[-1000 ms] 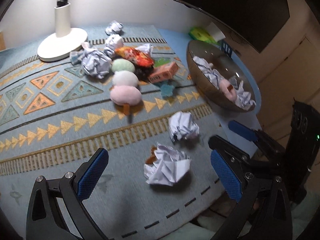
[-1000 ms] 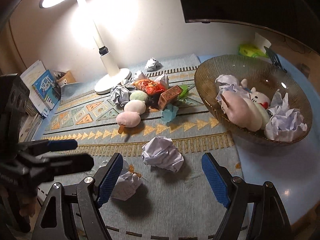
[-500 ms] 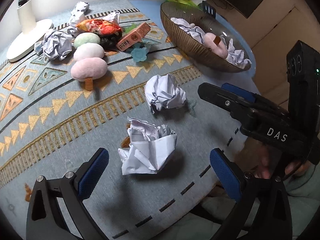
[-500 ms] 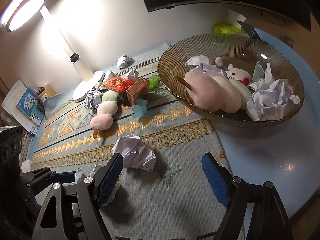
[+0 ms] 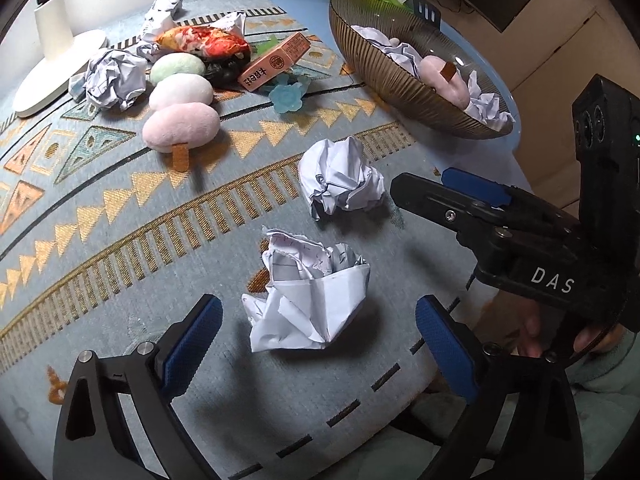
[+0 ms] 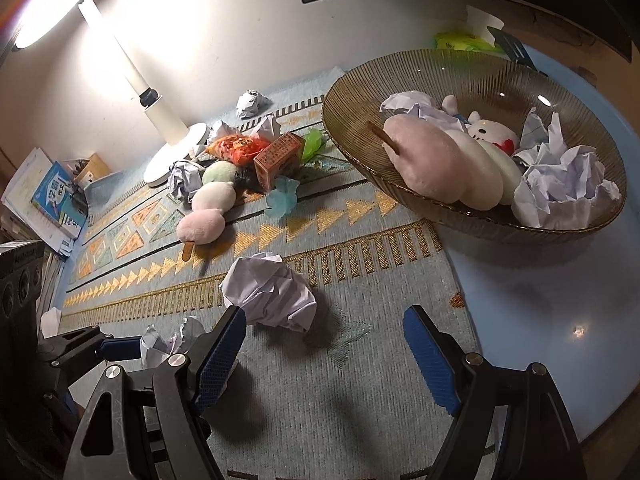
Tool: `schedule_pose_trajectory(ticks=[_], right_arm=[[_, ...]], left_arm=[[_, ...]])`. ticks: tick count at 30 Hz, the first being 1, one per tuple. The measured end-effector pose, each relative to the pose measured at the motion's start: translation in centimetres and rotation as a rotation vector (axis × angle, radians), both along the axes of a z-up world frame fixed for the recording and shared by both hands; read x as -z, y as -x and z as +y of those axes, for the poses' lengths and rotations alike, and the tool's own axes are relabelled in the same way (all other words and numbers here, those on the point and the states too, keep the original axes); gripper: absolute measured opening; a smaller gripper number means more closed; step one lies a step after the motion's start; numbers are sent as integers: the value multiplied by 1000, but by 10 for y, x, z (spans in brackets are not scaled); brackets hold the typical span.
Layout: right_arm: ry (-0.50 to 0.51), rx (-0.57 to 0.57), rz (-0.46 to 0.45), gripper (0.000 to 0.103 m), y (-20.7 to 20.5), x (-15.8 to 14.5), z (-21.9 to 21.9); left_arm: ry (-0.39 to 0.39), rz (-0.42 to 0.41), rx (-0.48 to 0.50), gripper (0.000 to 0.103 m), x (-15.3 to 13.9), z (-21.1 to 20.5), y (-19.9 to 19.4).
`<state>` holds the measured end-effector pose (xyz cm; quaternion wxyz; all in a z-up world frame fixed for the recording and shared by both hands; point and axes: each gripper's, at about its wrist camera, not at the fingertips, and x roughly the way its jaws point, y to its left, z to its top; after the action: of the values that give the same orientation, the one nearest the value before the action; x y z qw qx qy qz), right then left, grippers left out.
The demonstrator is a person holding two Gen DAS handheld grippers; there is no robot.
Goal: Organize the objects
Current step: 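Move the left tool to a white paper ball on the rug and grasp it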
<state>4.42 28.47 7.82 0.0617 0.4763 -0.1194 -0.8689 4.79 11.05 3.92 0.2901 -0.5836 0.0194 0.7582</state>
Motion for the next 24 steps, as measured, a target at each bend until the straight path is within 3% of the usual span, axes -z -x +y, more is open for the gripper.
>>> schedule_pose_trajectory(ticks=[4,11,15,22,23,24], right_arm=[[3,-9,-7,80,2,2,-3],[10,-33,-19,80,8,5,-11],[1,-57,-8,80,15,4,-20],[-45,-58,-13,79,32,13,-40],[-63,-55,-19,79,34,16,-42],[-76,-58,-26,72,36,19,-43]], left_arm=[[16,2,15,91,2,0,-1],[-21,15,52,70,3,2,-4],[-22,-7,45,69,12,1,0],[-29,10,25,55,14,-8,1],[-25,15,21,54,13,-11,1],[-21,22,15,54,12,-14,1]])
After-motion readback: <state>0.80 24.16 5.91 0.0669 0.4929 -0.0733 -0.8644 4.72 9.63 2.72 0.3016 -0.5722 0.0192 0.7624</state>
